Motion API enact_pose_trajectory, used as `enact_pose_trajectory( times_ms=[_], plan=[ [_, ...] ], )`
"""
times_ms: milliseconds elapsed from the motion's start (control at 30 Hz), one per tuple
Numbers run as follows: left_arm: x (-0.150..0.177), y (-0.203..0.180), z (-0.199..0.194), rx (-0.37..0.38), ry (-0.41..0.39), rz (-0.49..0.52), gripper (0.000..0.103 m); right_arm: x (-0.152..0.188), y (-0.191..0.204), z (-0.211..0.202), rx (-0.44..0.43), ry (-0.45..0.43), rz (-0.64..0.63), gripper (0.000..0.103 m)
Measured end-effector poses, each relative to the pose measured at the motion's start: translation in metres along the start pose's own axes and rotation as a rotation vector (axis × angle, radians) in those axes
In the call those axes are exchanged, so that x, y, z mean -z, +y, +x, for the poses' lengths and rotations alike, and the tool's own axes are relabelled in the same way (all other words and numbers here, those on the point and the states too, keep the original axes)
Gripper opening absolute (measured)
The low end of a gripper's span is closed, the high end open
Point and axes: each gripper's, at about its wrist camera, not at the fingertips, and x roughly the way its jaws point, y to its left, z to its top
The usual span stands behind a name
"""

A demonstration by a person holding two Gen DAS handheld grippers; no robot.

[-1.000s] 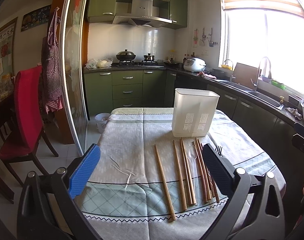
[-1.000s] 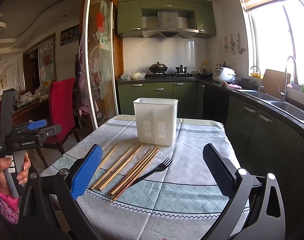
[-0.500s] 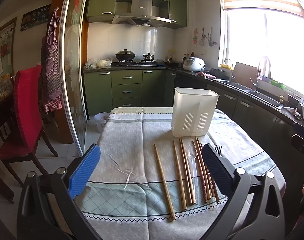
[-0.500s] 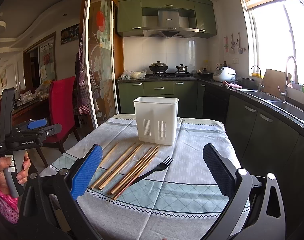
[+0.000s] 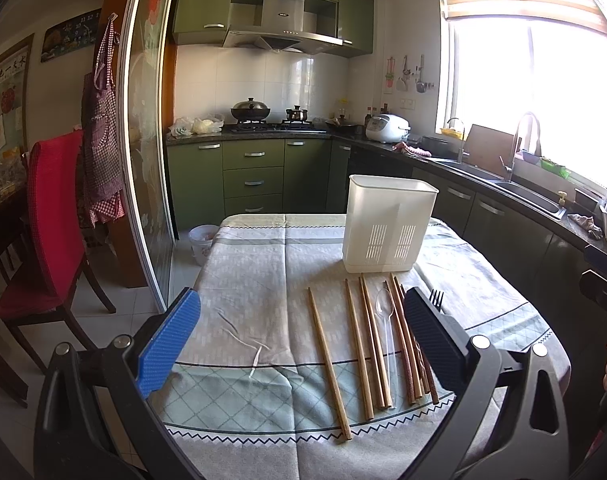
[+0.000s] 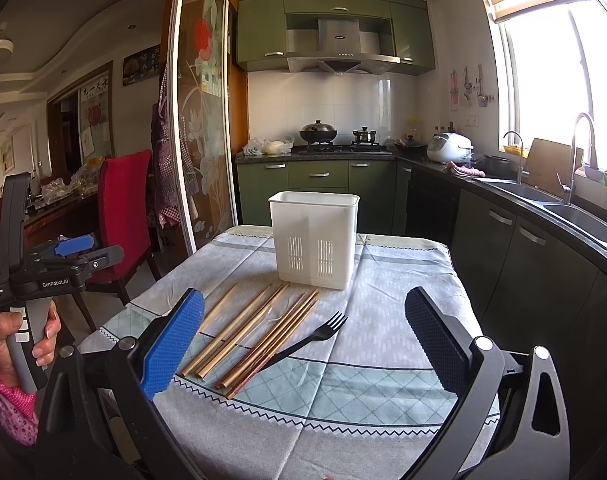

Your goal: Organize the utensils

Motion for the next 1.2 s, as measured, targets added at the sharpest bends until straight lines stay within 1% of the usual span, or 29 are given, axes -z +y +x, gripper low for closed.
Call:
enact_pose_trajectory(
  times_ms=[133,267,600,933,1200],
  plan=[
    [0.0005,0.0004,-0.0002,0.000,-0.001,-0.001,0.097,0.0001,0.0006,0.0006,-0.002,0.001,0.001,0.099],
    [0.0003,0.0006,-0.0001,-0.001,0.000,0.000,0.097,-0.0004,-0.0012,0.0007,-0.023,0.000,0.021,0.099],
    [0.0004,0.0014,0.0002,-0.001,0.000,0.000,0.097,-0.0038,-0.0013,-0.0009,0.010,-0.001,0.006,0.099],
    [0.0014,0.0025,0.0012,0.001,0.004,0.001,0.097,-0.0036,0.0000,0.0017,0.009,0.010,0.002,0.099],
    [0.0040,-0.0067,0.0065,0.020,0.019,0.009,0.097,-0.0024,0.0012,0.0047,0.029,0.024,-0.015,0.099]
  ],
)
